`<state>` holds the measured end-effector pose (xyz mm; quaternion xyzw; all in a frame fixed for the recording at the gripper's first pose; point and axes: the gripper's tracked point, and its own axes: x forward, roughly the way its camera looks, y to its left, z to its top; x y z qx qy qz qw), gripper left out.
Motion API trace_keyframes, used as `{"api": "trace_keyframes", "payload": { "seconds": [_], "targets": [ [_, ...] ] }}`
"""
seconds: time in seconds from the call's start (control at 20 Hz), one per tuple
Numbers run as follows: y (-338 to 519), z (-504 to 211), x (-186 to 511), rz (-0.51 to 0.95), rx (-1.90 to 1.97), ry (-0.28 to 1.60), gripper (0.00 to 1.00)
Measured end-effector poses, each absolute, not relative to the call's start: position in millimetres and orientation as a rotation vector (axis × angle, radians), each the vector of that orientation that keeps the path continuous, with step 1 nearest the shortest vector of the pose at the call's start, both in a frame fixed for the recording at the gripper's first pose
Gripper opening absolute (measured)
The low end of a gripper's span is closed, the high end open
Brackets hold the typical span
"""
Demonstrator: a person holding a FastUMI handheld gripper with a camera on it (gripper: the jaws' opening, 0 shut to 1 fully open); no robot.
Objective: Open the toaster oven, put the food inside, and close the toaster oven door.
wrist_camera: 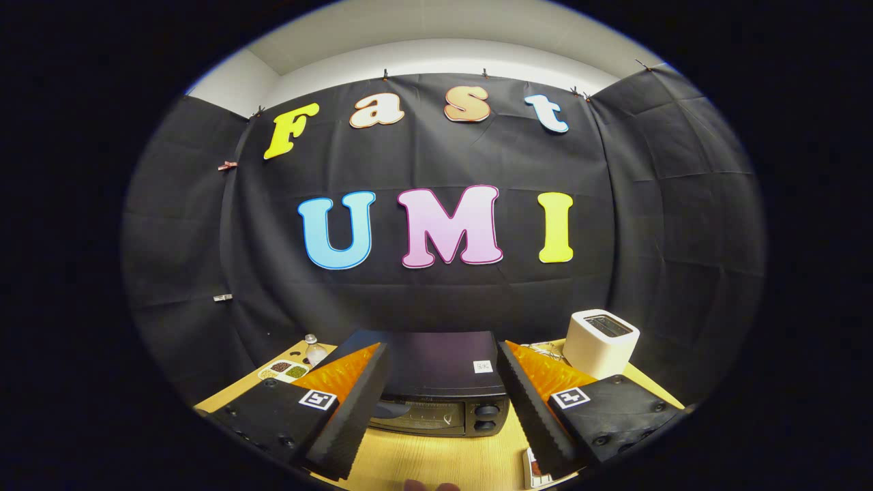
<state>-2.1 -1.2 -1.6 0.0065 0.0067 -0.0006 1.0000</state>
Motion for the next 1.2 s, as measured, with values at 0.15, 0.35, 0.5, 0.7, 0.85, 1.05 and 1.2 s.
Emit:
{"api": "trace_keyframes", "payload": {
  "seconds": [0.15, 0.35, 0.5, 0.7, 0.85, 1.05, 1.2],
  "targets": [
    [-0.6, -1.0, -3.5, -0.001, 0.018, 0.013, 0.98],
    [1.2, -1.3, -5.1, 0.002, 0.017, 0.014, 0.98],
    [6.2, -4.8, -5.5, 0.002, 0.027, 0.014, 0.98],
    [21.5, -14.4, 1.4, -0.005, 0.052, 0.009, 0.98],
    [38.7, -25.4, 11.0, -0.015, 0.060, 0.001, 0.98],
    [62.7, -52.8, 30.2, -0.013, 0.045, 0.021, 0.98],
    [80.3, -79.0, 47.4, -0.005, 0.035, 0.050, 0.99]
  ]
}}
